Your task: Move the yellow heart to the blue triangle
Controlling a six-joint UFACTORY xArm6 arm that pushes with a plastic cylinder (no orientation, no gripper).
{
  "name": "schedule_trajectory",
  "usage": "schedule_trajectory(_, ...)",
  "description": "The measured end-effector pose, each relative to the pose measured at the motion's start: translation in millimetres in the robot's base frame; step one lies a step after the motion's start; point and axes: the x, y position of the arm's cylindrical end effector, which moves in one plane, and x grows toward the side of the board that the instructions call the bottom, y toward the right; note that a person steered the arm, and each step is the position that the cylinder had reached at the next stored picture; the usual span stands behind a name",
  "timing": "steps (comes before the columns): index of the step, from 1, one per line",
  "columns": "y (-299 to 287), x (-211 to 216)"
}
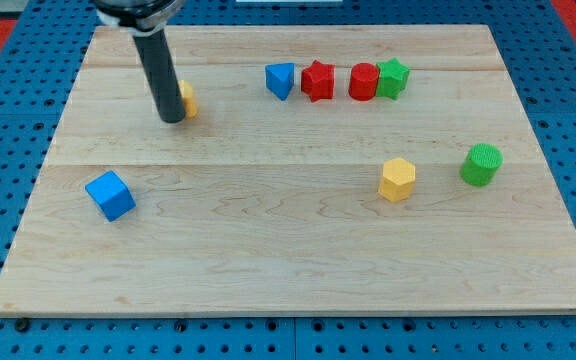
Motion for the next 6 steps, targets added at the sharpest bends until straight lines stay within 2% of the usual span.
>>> schedule_trajectory(1,22,-4)
schedule_trajectory(2,-37,0)
schedule_trajectory(3,-41,-28)
schedule_trajectory(4,16,-38)
schedule_trajectory(5,41,-38)
schedule_trajectory(6,17,-14)
